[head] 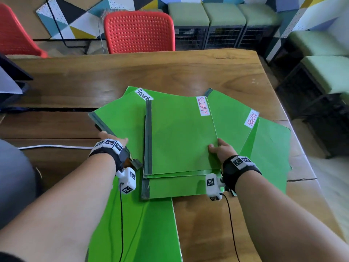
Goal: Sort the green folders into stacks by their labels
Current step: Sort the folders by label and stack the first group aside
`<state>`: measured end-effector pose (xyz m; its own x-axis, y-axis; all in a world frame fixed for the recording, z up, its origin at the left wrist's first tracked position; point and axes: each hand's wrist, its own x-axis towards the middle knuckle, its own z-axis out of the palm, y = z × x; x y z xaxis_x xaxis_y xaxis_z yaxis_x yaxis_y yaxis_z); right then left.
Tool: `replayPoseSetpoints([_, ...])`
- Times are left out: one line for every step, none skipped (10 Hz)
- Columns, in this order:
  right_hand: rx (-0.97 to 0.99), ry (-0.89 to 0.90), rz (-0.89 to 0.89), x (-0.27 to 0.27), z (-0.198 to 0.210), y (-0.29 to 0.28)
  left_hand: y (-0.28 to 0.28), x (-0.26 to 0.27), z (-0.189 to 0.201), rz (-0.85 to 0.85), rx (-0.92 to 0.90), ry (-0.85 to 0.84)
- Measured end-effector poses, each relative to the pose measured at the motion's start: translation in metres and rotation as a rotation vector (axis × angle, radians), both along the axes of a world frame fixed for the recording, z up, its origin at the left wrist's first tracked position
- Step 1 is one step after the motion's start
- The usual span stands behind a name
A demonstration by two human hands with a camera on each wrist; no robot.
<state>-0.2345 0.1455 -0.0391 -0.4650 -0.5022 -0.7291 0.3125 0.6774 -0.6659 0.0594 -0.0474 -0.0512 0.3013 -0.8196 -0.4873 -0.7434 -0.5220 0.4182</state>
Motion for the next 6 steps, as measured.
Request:
replayPoseSetpoints([-0.01,0.004,-0.009,-0.003,-0.001,0.0,0.004,-0.002,0.019,-0.007,-0.033,0.087])
replayPoseSetpoints([-0.058,-0.005,-0.013,-0.006,0.004,-0.003,-0.003,0.001,0.024,0.027,-0.089,0.139])
replayPoseSetpoints([-0.12,-0.011,-0.017,-0.005,0.013,-0.009,0.001,0.009,0.036,0.05,-0.192,0.201])
replayPoseSetpoints([-0.167,-0.015,0.009,0.01,0.023,-0.017,0.015,0.021,0.047,-0.025,-0.254,0.257])
replayPoseSetpoints([-0.197,-0.021,0.068,0.034,0.03,-0.021,0.032,0.033,0.051,-0.071,-0.304,0.287])
replayPoseSetpoints([-0.206,-0.02,0.148,0.058,0.034,-0.019,0.048,0.041,0.054,-0.013,-0.294,0.392])
